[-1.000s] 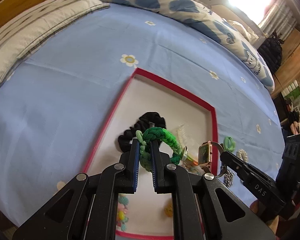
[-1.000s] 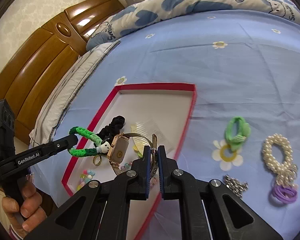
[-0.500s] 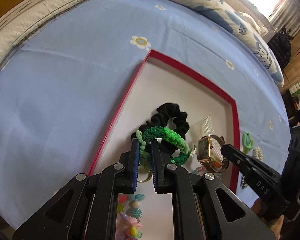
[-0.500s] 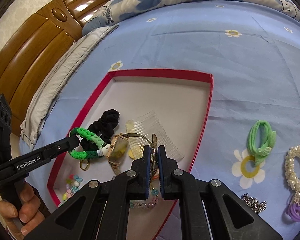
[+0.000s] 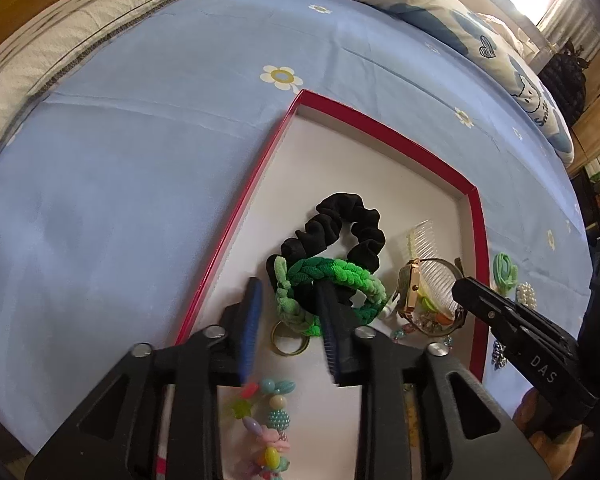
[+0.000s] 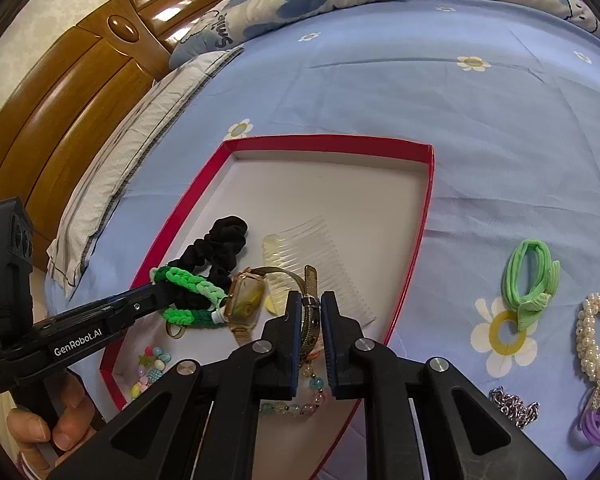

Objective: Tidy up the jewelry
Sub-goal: 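Carry the green bracelet and gold watch into the tray while both tools open, then withdraw both open tools from the tray toward the silver chain and pearls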

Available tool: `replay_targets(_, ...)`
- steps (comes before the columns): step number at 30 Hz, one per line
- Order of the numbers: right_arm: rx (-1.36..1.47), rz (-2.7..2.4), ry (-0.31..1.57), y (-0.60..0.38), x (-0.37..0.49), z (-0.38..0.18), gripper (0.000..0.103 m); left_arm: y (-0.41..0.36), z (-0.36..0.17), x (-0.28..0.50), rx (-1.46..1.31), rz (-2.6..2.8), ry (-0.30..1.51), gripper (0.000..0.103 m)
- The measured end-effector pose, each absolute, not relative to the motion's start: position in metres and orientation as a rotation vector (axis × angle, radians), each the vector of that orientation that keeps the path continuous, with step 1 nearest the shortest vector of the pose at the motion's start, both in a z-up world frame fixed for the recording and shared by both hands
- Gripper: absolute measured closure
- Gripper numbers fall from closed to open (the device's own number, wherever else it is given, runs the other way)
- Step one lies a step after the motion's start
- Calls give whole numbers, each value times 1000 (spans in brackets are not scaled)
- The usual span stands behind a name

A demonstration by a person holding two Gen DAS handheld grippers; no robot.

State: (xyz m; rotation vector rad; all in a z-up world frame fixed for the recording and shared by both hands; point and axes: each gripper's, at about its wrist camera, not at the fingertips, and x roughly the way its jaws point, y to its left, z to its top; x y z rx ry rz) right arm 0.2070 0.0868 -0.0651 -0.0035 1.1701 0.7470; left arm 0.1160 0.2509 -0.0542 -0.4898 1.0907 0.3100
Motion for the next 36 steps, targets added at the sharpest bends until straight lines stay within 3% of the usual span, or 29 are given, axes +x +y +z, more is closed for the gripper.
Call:
replay_targets(18, 80, 749, 1107, 43, 185, -27, 76, 232, -25, 95, -487, 271, 1048, 65)
replay_targets(26, 111, 691, 1074, -4, 173, -14, 68, 198, -17, 92, -468, 203, 1049, 65)
replay_targets(36, 159, 585, 1072, -71, 159, -13, 65, 146, -13, 91, -422, 109, 1066, 65)
